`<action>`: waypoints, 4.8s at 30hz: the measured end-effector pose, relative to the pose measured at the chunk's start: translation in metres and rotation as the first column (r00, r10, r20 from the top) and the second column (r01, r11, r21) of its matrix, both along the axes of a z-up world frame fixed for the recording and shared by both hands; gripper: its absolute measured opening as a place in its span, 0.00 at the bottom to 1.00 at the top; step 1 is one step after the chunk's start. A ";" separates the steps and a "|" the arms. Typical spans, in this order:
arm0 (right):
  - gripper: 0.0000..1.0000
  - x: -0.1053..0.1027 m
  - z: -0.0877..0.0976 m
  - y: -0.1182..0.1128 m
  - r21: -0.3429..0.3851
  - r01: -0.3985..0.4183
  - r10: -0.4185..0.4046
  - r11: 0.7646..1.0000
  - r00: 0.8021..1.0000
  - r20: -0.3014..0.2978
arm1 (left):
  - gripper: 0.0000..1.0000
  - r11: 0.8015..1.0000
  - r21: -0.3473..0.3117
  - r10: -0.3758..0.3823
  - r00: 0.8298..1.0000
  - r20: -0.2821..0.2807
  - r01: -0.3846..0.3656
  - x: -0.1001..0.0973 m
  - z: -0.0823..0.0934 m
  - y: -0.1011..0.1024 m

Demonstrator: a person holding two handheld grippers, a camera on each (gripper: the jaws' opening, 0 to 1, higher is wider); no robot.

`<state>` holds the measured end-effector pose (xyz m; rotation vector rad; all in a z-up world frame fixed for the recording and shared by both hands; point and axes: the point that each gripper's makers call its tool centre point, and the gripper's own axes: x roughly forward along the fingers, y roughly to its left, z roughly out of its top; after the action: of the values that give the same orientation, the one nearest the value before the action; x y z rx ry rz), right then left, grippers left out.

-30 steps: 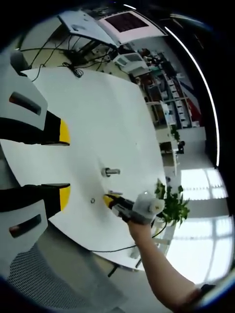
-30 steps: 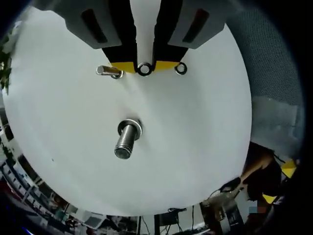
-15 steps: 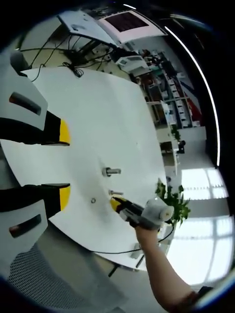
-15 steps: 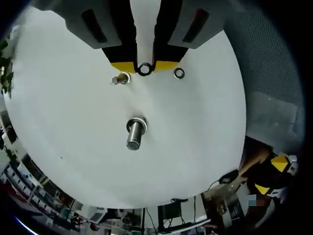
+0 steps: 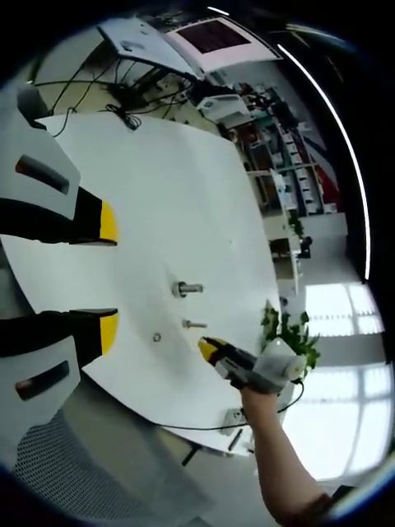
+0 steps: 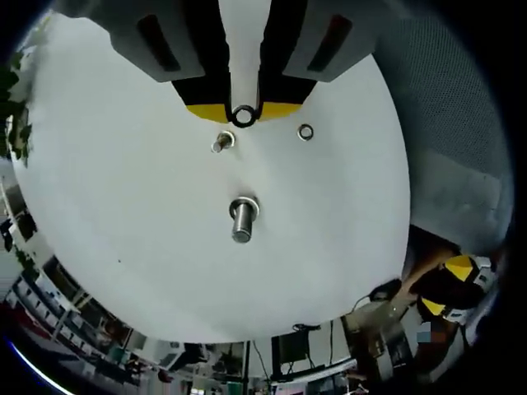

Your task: Place the washer onto the threaded stud by aligning its center hole with the stud, sliding it down to the base, and recovering from edge contact or off-axis alignment until the washer reaches the visible bottom stop.

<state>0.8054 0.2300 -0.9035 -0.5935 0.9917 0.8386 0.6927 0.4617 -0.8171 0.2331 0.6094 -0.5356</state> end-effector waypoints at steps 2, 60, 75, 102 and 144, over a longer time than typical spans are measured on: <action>0.13 0.002 0.002 -0.002 0.001 0.007 -0.007 1.000 1.000 0.003 | 0.29 1.000 0.000 0.000 1.000 -0.002 0.000 0.000 0.000 0.000; 0.13 0.035 0.007 0.008 -0.060 -0.073 0.075 0.996 0.997 0.031 | 0.28 1.000 0.011 -0.007 1.000 0.001 0.007 -0.002 0.000 0.000; 0.14 0.034 0.005 0.006 -0.072 -0.084 0.086 0.994 0.996 0.025 | 0.28 1.000 0.011 0.000 1.000 -0.002 0.000 -0.001 -0.001 0.001; 0.14 0.033 0.010 0.007 -0.058 -0.087 0.089 0.995 0.996 0.029 | 0.28 1.000 0.023 -0.013 1.000 -0.014 0.013 -0.002 -0.004 0.000; 0.14 0.032 -0.053 0.013 -0.123 -0.092 0.082 0.988 0.993 -0.089 | 0.28 0.999 0.029 -0.021 0.999 -0.024 0.022 -0.004 -0.007 0.000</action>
<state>0.8372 0.2435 -0.9566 -0.7193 1.1075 0.8878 0.6885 0.4613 -0.8236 0.2616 0.6387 -0.5510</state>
